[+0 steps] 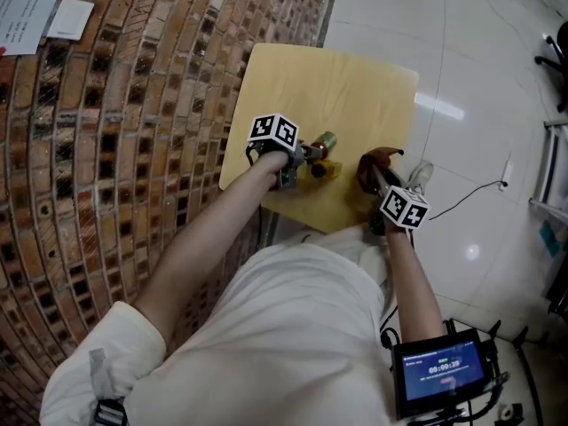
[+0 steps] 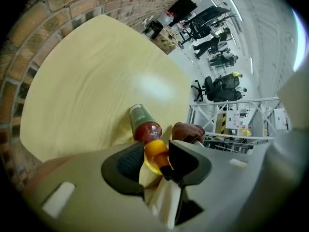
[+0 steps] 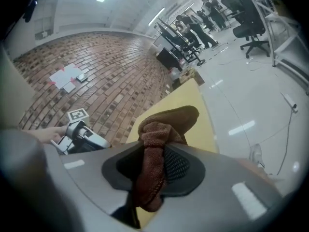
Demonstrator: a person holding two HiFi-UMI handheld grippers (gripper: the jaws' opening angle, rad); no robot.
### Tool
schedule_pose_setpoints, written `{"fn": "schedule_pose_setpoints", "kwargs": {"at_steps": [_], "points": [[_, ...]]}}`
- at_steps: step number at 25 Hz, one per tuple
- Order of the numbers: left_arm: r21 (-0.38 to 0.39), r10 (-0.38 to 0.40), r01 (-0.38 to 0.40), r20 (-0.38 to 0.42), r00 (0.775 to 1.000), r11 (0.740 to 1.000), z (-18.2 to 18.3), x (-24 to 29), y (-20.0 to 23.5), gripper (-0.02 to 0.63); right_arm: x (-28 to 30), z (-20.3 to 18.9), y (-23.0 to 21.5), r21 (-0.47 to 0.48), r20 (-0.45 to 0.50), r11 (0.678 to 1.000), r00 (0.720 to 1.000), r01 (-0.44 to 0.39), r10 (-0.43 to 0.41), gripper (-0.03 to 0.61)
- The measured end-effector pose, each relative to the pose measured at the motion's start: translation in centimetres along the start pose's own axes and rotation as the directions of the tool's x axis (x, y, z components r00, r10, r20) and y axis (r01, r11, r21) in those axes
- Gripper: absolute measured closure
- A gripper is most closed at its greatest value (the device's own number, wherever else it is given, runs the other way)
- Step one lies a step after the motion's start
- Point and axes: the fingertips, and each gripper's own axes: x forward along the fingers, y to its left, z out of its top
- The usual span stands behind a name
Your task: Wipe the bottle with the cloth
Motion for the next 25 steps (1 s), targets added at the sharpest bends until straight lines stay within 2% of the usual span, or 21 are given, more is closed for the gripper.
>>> {"fn": "schedule_pose_setpoints", "kwargs": {"at_steps": [5,9,11,15,17,25], "points": [[0.062,0.033,-0.033,-0.01,0.999,0.998,0.1,0.0,-0.2,0.439,2.6,3.0,5.3,-0.103,-0.016,0.979,0.984,-0.176,0.176,0.482],[0.096,0.052,-0.051,-0.009,0.999,0.994,-0.1,0.1,-0.4,0.439,5.1,4.1,9.5,-0.153,-0.099,0.938,0.949,-0.311,0.299,0.482],[0.106,0.056,-0.056,-0.004,0.998,0.993,-0.1,0.2,-0.6,0.439,6.3,3.9,11.1,-0.186,-0.162,0.915,0.929,-0.359,0.332,0.482],[0.068,0.023,-0.024,0.018,1.0,0.997,-0.1,0.4,-1.1,0.44,9.1,1.5,11.7,-0.282,-0.313,0.881,0.905,-0.379,0.289,0.482],[0.024,-0.008,0.007,0.028,1.0,1.0,-0.1,0.5,-1.2,0.44,10.0,0.2,11.3,-0.306,-0.347,0.876,0.9,-0.373,0.262,0.482],[-0.086,-0.101,0.107,0.07,0.992,0.991,-0.3,0.3,-0.8,0.442,12.3,-0.2,10.1,-0.299,-0.314,0.896,0.92,-0.329,0.233,0.483]]}}
